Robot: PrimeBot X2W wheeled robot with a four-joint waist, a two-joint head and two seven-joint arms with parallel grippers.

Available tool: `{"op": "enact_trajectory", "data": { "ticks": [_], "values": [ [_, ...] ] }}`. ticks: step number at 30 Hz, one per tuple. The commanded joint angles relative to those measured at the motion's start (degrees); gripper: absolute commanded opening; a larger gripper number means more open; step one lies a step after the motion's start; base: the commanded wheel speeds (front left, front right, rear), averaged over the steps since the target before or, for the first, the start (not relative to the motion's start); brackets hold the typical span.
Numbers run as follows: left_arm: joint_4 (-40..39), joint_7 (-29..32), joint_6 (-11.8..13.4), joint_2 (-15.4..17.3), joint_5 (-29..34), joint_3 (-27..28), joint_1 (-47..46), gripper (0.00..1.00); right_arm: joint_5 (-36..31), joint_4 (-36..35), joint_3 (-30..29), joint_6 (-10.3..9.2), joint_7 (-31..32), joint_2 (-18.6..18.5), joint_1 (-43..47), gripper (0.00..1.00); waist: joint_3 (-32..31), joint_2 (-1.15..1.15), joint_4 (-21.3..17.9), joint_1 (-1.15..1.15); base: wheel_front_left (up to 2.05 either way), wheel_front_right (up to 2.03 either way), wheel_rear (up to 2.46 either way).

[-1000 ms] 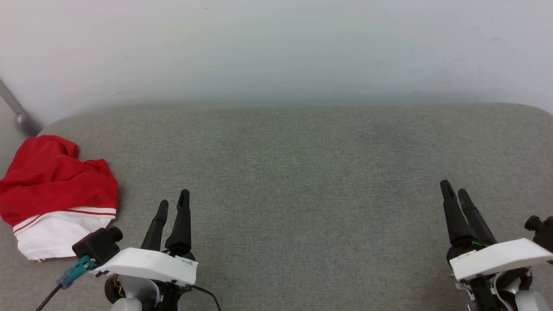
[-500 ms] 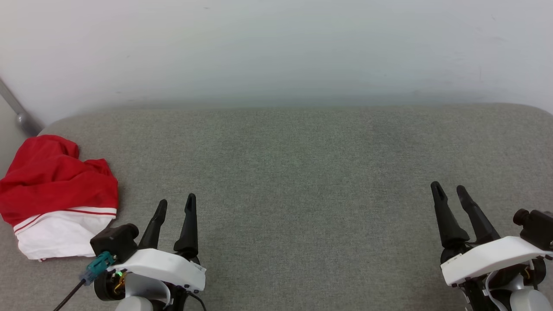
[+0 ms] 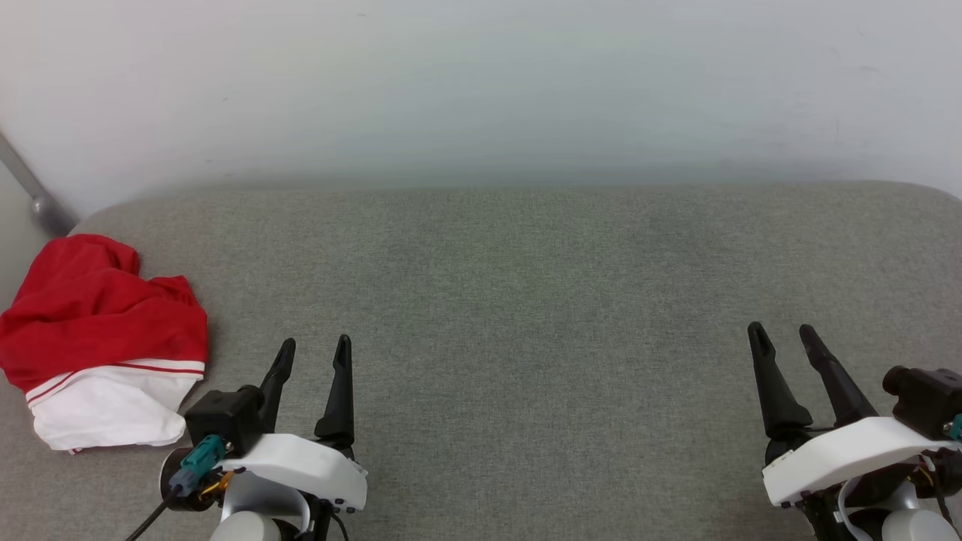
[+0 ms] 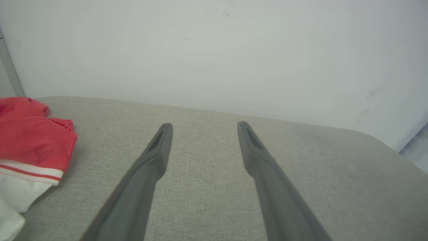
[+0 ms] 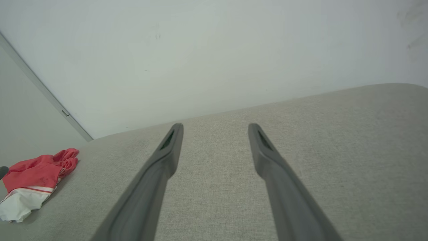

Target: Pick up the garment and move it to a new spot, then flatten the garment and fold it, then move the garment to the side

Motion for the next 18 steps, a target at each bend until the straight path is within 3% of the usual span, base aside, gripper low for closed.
{"op": "enact_trajectory", "data": {
  "ticks": [1,18],
  "values": [
    [-0.3,-0.6,0.3,0.6,1.5,-0.4,-0.9,1.00,-1.4,-1.0,-0.1,0.00,0.0,0.2,0.0,1.00,0.0,0.00,0.0,0.00,0.00,0.00,0.00],
    [1.4,-2.8,1.1,0.2,7.9,-2.0,-0.7,1.00,-10.8,-2.7,-1.2,0.00,0.8,1.1,1.7,1.00,-0.4,0.00,0.5,0.00,0.00,0.00,0.00]
  ]
}}
